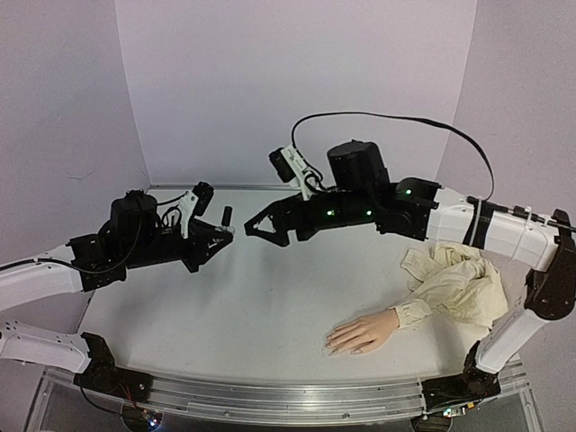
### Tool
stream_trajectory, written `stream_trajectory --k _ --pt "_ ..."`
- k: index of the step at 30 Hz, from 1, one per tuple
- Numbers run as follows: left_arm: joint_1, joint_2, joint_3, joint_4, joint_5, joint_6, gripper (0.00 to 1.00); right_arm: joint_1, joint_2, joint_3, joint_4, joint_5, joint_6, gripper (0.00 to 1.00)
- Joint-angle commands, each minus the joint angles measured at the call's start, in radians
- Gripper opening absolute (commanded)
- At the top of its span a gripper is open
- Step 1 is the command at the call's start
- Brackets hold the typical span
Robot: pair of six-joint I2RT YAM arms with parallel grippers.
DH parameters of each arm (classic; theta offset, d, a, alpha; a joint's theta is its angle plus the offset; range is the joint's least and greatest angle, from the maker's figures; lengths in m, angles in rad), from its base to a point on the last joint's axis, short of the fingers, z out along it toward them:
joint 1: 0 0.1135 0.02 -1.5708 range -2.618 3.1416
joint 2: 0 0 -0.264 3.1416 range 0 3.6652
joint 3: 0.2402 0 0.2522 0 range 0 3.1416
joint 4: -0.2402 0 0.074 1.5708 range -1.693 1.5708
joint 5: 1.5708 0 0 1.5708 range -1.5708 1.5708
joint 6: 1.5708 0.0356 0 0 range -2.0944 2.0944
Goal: Paint the nails
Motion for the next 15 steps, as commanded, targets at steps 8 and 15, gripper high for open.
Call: stream_trajectory --k 8,15 --pt "0.034 -0.018 0.117 -0.04 0.758 -0.035 0.0 -0.071 0.046 0.061 0.202 -0.582 -0.108 0.79" --pt "0.033 0.001 0.126 -0.04 0.799 -0.04 0.0 -0.062 0.095 0.069 0.332 -0.709 -0.011 0.66"
